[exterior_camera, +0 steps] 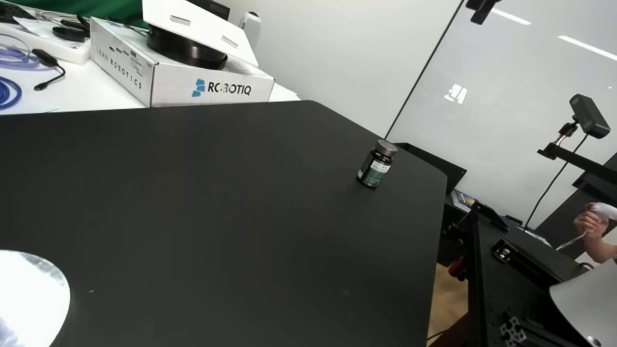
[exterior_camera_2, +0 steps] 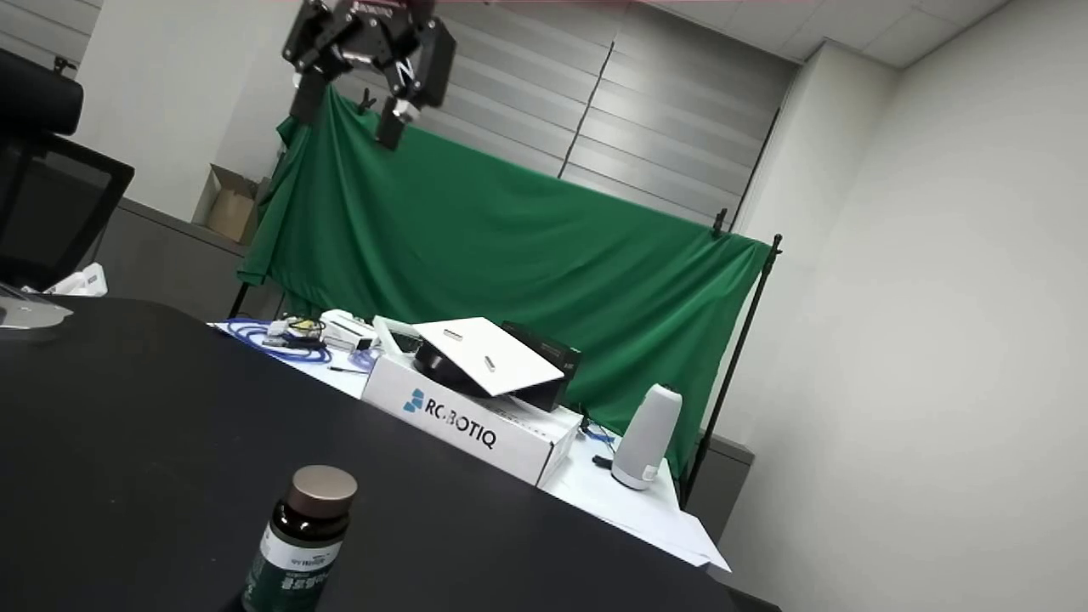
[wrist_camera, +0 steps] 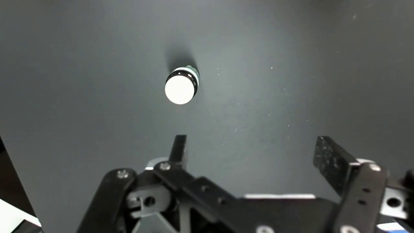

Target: Place the bottle on top of the silver object

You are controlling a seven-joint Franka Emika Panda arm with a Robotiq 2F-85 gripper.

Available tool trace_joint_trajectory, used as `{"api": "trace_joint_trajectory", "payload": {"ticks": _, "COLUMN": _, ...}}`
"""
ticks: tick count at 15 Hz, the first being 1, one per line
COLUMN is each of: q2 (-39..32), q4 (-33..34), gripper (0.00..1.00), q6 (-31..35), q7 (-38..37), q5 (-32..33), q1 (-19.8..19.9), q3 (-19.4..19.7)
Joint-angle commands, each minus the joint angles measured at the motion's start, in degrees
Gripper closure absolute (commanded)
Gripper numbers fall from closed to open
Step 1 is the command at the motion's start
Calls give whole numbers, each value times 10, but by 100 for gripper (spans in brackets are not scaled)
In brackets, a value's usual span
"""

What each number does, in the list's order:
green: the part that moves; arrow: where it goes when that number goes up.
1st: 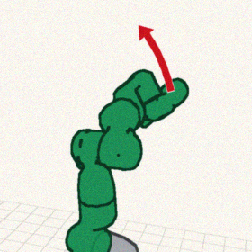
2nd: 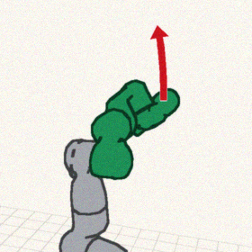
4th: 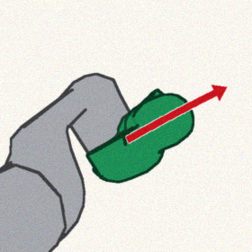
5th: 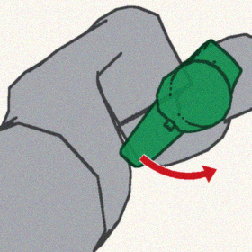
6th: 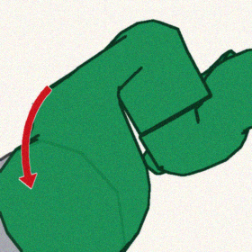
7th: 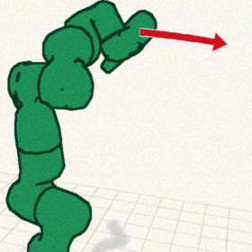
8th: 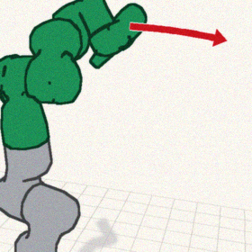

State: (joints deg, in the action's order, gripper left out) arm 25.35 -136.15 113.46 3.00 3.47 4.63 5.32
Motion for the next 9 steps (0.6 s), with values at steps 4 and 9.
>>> {"api": "trace_joint_trajectory", "payload": {"ticks": 4, "q2": -79, "q4": 27, "gripper": 0, "q6": 37, "q7": 59, "q5": -35, "q1": 13, "q3": 45}}
{"api": "trace_joint_trajectory", "payload": {"ticks": 9, "q2": -103, "q4": 44, "gripper": 0, "q6": 37, "q7": 64, "q5": -39, "q1": 14, "q3": 47}}
